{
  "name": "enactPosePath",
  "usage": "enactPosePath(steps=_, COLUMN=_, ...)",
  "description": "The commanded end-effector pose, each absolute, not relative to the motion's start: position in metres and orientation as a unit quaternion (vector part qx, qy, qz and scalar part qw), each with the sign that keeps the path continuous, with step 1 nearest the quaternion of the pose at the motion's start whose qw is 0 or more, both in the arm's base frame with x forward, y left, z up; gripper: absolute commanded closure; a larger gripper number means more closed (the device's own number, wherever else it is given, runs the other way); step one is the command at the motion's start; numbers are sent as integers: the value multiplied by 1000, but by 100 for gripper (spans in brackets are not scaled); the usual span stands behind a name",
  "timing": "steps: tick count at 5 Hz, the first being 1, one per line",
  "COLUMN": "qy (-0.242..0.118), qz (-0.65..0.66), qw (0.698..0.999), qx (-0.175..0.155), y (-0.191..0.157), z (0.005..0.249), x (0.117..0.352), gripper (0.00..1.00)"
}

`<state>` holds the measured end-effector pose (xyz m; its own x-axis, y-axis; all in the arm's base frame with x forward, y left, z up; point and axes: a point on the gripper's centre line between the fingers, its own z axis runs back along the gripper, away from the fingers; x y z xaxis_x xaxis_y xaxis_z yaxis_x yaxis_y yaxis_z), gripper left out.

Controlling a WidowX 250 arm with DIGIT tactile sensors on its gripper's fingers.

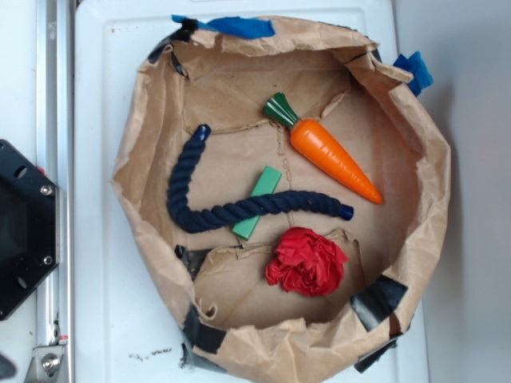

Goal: Grab the carrot.

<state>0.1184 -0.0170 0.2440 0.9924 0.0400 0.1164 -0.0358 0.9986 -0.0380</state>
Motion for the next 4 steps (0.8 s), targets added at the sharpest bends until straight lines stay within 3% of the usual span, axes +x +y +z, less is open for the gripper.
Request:
enactPosePath(steps=1, qy=-59, qz=19, qw=998, qx=-18, y=-17, z=244, x=118, gripper=0)
enactPosePath(steps=3, qy=-40, qz=44, qw=998, qx=3, y=3, z=241, x=166, gripper=0)
enactPosePath(steps=4, qy=-21, qz=26, qw=999, qx=-2, y=8, z=232, x=187, gripper=0)
